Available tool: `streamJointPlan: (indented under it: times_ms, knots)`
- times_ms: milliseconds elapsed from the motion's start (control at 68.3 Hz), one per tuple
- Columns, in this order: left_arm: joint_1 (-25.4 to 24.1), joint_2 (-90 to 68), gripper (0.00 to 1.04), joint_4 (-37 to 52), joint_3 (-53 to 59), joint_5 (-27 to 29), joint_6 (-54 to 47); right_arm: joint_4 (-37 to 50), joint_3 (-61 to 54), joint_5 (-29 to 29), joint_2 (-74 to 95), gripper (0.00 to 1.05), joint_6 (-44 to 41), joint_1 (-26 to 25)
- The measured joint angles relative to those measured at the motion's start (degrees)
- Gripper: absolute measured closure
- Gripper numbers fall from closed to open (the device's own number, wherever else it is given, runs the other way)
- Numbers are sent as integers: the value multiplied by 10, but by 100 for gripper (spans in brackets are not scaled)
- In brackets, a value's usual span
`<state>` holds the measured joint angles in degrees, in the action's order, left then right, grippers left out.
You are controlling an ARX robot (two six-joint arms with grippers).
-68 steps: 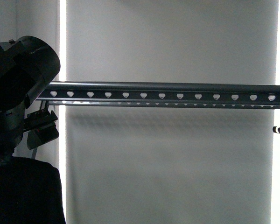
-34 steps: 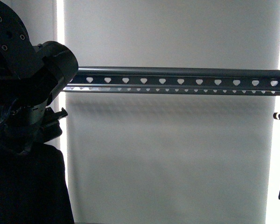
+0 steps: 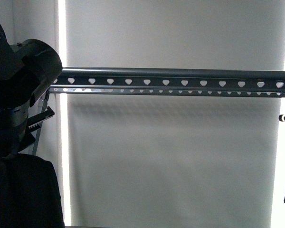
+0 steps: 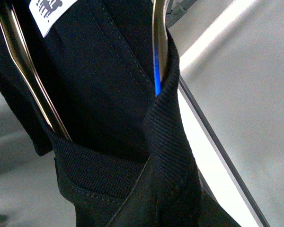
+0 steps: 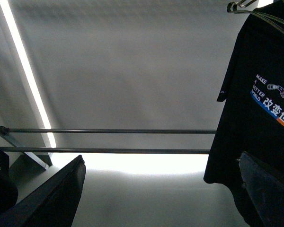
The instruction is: Hang clothes on hanger
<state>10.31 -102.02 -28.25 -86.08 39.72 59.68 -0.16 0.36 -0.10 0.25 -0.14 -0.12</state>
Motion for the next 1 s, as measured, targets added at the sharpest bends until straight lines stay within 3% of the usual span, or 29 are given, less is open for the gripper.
streamJointPlan:
  times_ms: [220,454,849,996]
  knots:
    - [0,33,100,61,53,-16,-42,0,0,0,0,7,0,0]
    - [0,95,100,152,132,-73,-96,0,0,0,0,7,0,0]
    - [28,194,100,308,270,-326,-291,0,0,0,0,7,0,0]
    - [20,230,100,341,283,-471,-346,0,0,0,0,7,0,0]
